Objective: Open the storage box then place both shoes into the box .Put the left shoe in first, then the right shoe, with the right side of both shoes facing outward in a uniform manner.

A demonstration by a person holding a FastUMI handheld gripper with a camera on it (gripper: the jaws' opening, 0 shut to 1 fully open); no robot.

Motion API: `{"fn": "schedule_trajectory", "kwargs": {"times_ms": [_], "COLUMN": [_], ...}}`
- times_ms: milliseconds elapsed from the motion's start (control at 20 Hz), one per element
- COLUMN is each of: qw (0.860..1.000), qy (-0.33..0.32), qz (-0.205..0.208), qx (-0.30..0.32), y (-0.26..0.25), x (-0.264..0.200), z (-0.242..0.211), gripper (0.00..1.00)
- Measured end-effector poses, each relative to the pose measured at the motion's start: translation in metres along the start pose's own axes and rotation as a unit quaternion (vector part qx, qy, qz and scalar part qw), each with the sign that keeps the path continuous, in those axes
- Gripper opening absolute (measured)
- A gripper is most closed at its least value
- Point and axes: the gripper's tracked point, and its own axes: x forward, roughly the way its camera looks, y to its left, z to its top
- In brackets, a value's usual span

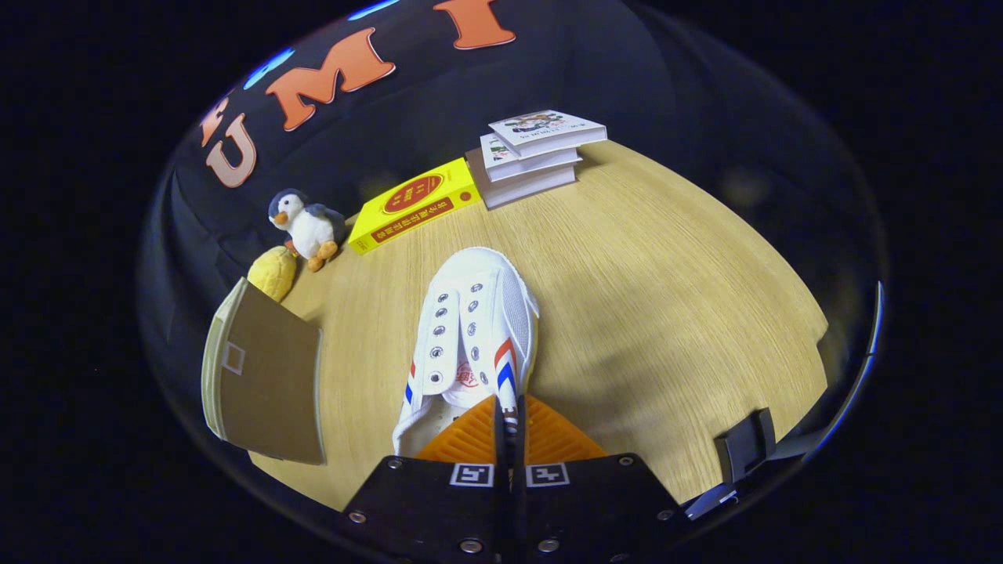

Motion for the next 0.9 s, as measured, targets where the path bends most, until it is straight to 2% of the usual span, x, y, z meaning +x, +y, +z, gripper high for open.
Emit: {"fn": "schedule_trajectory", "kwargs": {"times_ms": [150,450,900], "qw": [1.000,0.998,0.991], "qy": [-0.014,-0.031,-0.040], "qz": [0.010,0.060,0.126], "qx": [0.000,0.006,-0.038], "y": [0.033,0.130,0.289], "x": [-0.021,-0.065,-0.099], "z": [0.011,0.022,0.015], "gripper": [0.01,0.01,0.00]}}
